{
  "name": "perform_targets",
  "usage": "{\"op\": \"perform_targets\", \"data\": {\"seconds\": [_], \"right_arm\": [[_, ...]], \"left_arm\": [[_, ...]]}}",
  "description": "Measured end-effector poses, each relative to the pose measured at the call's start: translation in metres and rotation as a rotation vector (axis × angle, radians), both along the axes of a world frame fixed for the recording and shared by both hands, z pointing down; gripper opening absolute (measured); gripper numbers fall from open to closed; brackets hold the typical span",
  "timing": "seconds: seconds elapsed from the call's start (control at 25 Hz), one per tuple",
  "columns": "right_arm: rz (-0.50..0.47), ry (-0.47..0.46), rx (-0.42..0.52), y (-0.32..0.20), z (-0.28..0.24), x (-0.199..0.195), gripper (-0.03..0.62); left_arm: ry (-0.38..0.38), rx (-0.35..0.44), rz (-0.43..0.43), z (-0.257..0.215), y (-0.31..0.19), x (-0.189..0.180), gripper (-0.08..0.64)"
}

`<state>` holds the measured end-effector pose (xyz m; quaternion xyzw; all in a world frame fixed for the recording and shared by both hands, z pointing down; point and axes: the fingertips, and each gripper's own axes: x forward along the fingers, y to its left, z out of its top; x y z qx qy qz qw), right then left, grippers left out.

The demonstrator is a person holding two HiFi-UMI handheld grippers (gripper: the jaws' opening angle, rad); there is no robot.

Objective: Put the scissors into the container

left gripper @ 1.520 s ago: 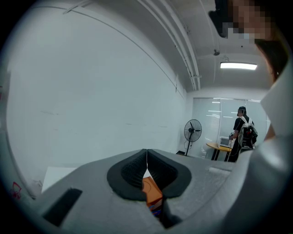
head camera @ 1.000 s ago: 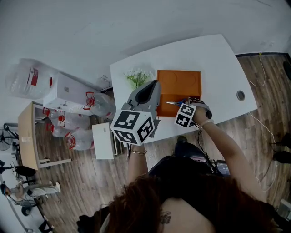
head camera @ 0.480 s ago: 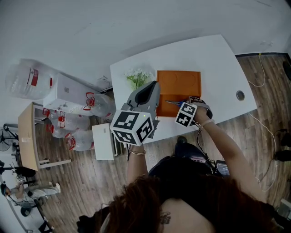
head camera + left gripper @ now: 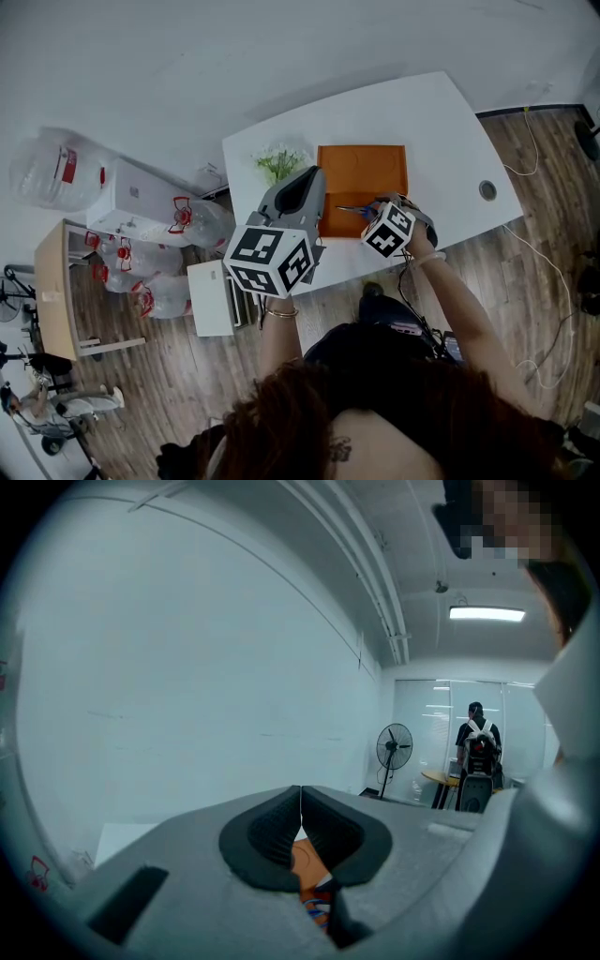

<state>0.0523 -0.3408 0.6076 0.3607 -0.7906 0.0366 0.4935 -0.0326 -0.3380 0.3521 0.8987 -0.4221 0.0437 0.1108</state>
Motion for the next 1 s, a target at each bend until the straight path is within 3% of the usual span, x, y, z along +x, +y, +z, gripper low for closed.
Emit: {"op": "perform_targets", "data": {"seconds": [0.36, 1.0], "right_arm": [[0.147, -0.209, 0.151, 0.005, -0.074, -0.001, 0.044], [0.317, -0.482, 0.4, 0.042, -0.177, 0.006, 0.0]], "left_arm": [[0.014, 0.028, 0.025, -0.01, 0.02, 0.003, 0.017], [0.034, 0.056, 0.06, -0.02, 0.057, 0.004, 0.017]]}}
